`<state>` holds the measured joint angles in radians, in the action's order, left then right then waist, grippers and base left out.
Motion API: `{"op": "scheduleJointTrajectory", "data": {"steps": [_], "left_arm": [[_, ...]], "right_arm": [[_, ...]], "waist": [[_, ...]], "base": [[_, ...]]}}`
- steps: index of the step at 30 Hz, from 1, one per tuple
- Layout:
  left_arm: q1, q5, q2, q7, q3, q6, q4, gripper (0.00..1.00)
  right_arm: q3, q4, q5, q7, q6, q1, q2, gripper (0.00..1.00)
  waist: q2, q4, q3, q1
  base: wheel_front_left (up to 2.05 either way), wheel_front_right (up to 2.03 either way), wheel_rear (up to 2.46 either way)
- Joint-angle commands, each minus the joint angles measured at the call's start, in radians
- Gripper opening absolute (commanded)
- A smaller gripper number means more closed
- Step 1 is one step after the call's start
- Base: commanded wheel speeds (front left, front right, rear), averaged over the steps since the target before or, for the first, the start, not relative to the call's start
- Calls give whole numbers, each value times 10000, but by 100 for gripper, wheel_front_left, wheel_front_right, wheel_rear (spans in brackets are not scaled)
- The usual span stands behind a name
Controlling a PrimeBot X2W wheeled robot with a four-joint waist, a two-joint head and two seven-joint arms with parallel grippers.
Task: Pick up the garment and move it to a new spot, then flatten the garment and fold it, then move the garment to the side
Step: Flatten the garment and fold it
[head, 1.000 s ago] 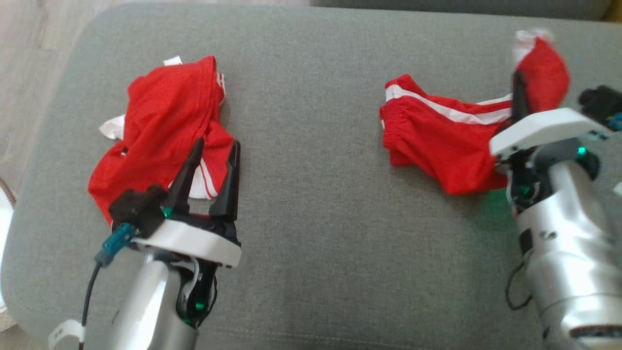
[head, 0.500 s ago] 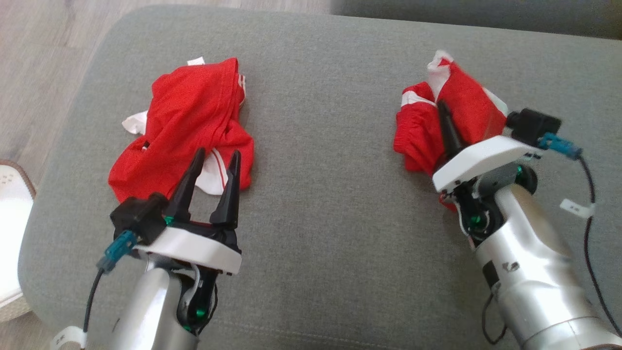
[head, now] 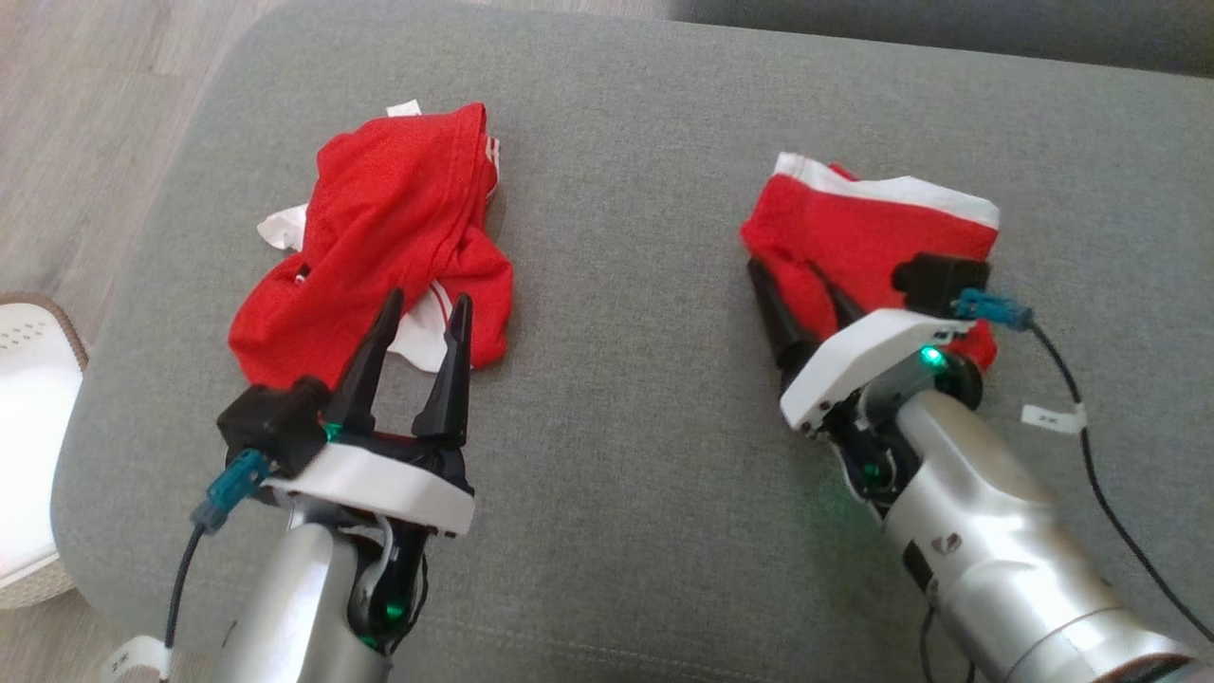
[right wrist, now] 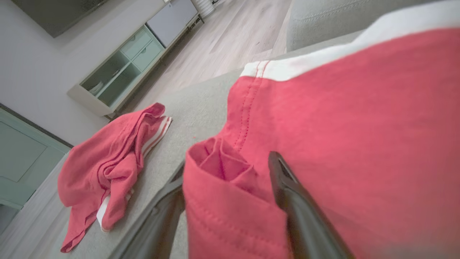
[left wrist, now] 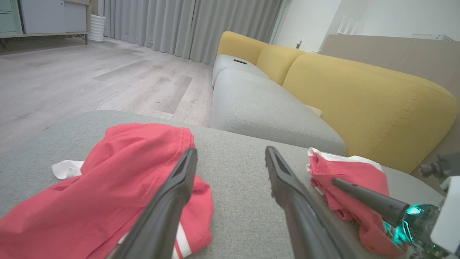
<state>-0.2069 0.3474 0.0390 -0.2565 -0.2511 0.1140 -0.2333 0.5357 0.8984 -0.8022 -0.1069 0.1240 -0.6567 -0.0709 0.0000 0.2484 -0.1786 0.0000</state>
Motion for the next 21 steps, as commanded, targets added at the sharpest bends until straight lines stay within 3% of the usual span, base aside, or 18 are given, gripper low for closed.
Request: {"op": "scheduleJointTrajectory", "data": {"steps": [1,9,16,21], "left_arm": [[-217,32,112,-53,269,-46,276,100],[-67,-68,112,-53,371,-73,245,100],[150,-132,112,-53,485,-105,271,100],[334,-190,112,-53,600,-132,351,100]], "right_arm": [[309,-180,-140,-107,67,-253,205,100],[1902,-186,-1133,-106,67,-228,206,100],[2256,68,-1175,-546,67,-438,206,100],[2033,584,-552,-1066,67,-572,195,100]], "waist": [[0,-9,41,0],[0,-425,401,0],[0,-1037,844,0],[0,-1491,1188,0]], "base": [[0,0,0],[0,0,0],[0,0,0],[0,0,0]]}}
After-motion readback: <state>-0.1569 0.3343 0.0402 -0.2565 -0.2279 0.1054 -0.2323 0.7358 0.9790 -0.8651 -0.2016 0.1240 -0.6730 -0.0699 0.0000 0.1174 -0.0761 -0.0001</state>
